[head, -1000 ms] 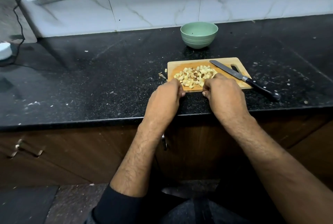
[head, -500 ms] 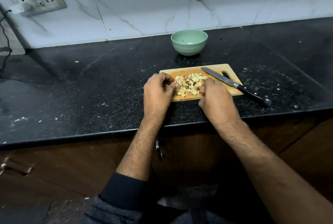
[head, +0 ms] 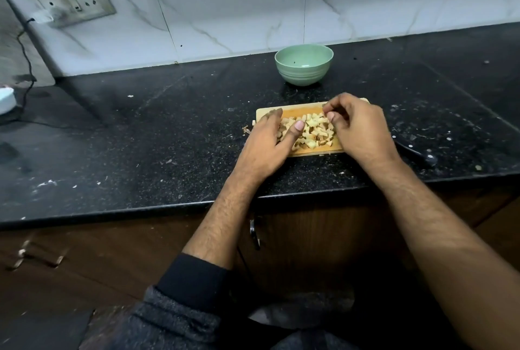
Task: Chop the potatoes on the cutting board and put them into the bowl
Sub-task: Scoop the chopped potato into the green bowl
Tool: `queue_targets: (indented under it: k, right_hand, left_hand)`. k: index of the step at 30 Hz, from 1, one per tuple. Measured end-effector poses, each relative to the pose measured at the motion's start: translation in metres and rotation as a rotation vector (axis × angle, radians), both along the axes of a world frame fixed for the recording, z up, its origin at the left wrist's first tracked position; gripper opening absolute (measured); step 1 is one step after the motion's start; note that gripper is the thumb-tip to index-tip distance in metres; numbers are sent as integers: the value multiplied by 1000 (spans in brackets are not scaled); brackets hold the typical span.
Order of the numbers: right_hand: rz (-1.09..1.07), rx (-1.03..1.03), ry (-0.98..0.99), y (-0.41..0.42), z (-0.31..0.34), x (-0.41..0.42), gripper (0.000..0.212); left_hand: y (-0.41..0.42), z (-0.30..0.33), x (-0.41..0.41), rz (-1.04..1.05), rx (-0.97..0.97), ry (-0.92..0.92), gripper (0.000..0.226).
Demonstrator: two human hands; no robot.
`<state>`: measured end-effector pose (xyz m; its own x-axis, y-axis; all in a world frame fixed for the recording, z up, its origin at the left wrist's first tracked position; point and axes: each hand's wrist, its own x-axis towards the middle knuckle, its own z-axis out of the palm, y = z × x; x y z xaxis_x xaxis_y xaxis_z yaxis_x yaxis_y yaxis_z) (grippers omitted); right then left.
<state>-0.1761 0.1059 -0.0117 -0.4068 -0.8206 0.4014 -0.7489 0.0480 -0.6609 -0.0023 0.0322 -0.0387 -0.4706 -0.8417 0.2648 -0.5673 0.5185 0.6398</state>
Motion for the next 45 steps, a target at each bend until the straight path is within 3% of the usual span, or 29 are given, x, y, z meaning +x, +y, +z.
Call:
queue_targets:
  k: [3,5,7,9,12,21,25,30,33,36,42,45]
  right_hand:
    - [91,142,56,-7,-9,-7,37]
    - [200,294,191,-11,-14,-7,72]
    - [291,359,256,-21,-14,-10,96]
    - [354,411,297,-34,-16,-16,105]
    - [475,416,370,-51,-17,-21,113]
    - [659,308,396,-78,-20,-13,68]
    - [609,333,433,-82,-13,-10,54]
    - [627,352,451,-93,-3,-12,32]
    - [563,331,363,-97,-5,-15,26]
    - [473,343,260,-96,-2,-20,35]
    - [287,311,-108,-92,26,-23,33]
    - [219,349,-271,-92,37,-21,21]
  left_hand:
    - [-2,4,-11,-3,62,45,80]
    - [-2,9,-18,43,192,201,77]
    - [-13,13,-26,103,372,388,87]
    - [-25,10,-32,122,540,607,99]
    - [-32,4,-39,116,620,794,93]
    - [-31,4,-39,86,701,1045,98]
    - [-29,1,-47,118,633,907,112]
    - [-21,5,-61,281,405,707,92]
    - [-29,13,-64,273,444,714,92]
    - [-36,21,-59,226,517,713,96]
    - [-39,37,-59,206,556,758,93]
    - [-42,55,-71,183,577,775,91]
